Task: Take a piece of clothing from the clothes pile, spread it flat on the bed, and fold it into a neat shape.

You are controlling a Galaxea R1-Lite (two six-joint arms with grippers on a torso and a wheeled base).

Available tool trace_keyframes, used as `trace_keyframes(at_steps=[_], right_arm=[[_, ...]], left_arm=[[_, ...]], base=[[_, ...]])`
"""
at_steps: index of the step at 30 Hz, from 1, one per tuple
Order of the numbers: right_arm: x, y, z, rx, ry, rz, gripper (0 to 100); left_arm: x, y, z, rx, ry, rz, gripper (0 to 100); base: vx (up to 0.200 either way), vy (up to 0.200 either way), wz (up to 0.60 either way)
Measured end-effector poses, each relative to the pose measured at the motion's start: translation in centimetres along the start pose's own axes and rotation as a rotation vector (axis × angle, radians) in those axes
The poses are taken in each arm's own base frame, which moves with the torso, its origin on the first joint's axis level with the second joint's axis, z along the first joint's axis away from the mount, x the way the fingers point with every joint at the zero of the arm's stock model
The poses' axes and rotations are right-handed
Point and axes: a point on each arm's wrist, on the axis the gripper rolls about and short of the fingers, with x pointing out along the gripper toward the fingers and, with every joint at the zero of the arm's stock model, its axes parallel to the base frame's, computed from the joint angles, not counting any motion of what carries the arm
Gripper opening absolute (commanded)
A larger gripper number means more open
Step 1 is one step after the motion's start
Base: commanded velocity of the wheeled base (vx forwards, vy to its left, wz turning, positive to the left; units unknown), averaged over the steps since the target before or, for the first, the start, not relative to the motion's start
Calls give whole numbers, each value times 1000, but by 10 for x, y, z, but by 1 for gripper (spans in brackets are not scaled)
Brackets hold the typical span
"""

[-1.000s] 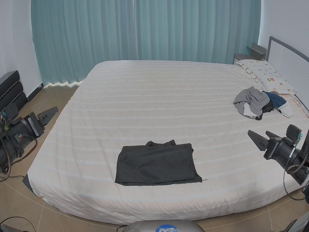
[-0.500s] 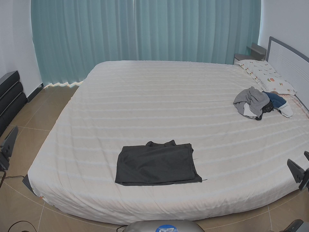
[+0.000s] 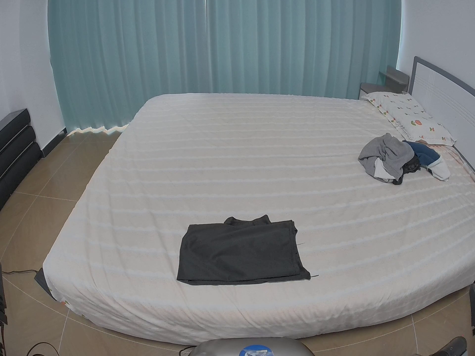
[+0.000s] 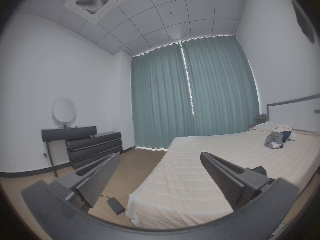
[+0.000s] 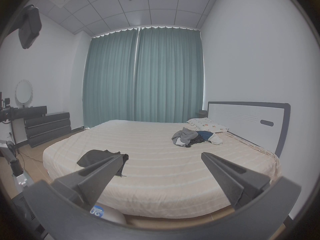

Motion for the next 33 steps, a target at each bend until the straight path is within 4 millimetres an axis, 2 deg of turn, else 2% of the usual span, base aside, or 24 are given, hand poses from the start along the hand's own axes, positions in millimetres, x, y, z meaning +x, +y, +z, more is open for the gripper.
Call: trace_keyframes(at_steps=[5,11,18,22,28,33], right_arm=[[3,1,-4,6,-102,-11,100],[15,2,-14,-2,-250,-18,100],[24,4,-35,-21,-228,-16,100],[27,4,-46,-29,-137,-10,100],[28,5,-54,-25,-69,0,100],[28,5,-56,68,-52,3,100]], left_arm=[[-8,1,-10,8,-27,26,100],[-7,-1,-16,-13,-94,14,100],[-3,-6,-27,-45,-208,-55,100],[-1,-9,-38,-45,-143,-106,100],[0,-14,-61,-50,53,-205,100],[-1,-16,-63,-77,78,-280,100]], base=[[0,0,0],[0,0,0],[0,0,0],[0,0,0],[0,0,0],[0,0,0]])
